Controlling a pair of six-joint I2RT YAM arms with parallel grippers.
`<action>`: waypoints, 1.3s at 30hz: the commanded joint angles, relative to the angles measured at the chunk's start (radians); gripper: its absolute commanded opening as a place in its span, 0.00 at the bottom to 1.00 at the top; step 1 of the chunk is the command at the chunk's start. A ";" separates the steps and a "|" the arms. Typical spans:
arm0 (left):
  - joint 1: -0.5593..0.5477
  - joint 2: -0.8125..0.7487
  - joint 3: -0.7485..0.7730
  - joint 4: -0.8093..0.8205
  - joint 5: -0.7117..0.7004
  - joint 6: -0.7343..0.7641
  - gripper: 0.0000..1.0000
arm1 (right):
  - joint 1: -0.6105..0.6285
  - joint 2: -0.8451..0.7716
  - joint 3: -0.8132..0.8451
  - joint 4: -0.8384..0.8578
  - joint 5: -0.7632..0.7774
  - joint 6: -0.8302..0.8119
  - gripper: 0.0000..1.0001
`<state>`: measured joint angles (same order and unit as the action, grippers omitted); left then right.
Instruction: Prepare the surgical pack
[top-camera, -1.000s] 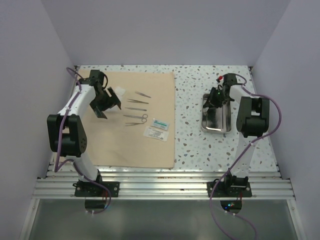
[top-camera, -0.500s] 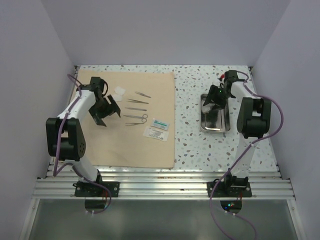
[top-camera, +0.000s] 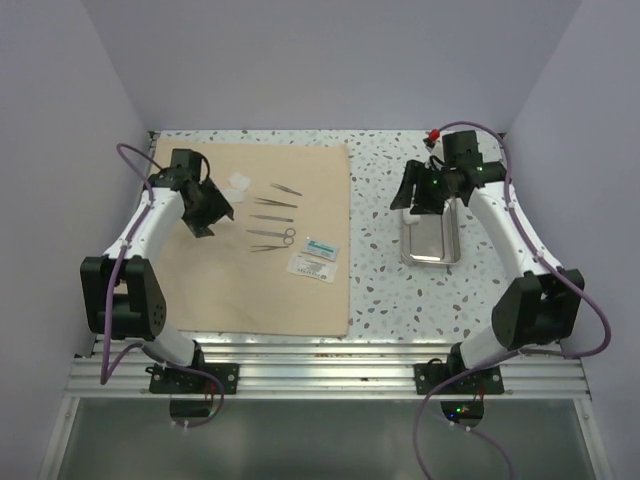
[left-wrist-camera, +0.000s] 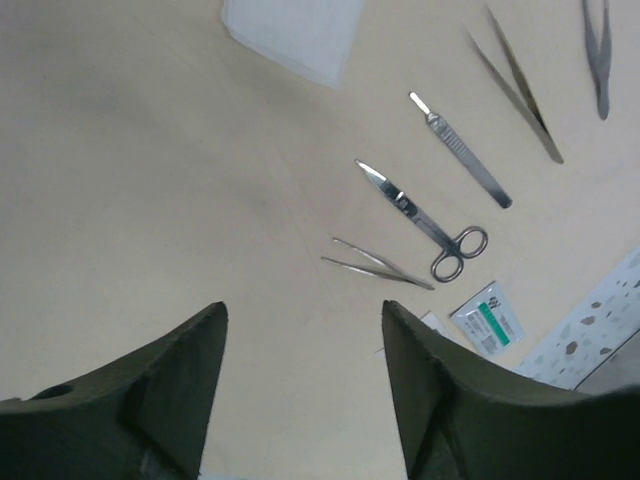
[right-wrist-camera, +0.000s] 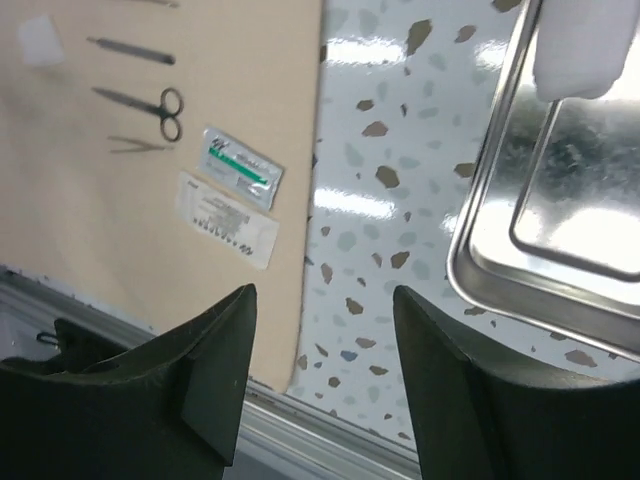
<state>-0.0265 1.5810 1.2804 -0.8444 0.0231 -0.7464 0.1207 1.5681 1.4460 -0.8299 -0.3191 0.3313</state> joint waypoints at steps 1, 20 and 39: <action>0.025 0.017 -0.010 0.152 -0.031 -0.027 0.60 | 0.023 -0.077 -0.033 -0.070 -0.081 -0.011 0.61; 0.223 0.289 -0.027 0.472 0.178 -0.044 0.44 | 0.089 -0.057 -0.078 -0.074 -0.135 -0.026 0.60; 0.269 0.407 -0.012 0.533 0.250 -0.094 0.35 | 0.089 -0.034 -0.090 -0.058 -0.135 -0.040 0.60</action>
<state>0.2337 1.9537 1.2499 -0.3756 0.2699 -0.8291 0.2073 1.5387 1.3403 -0.8978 -0.4282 0.3073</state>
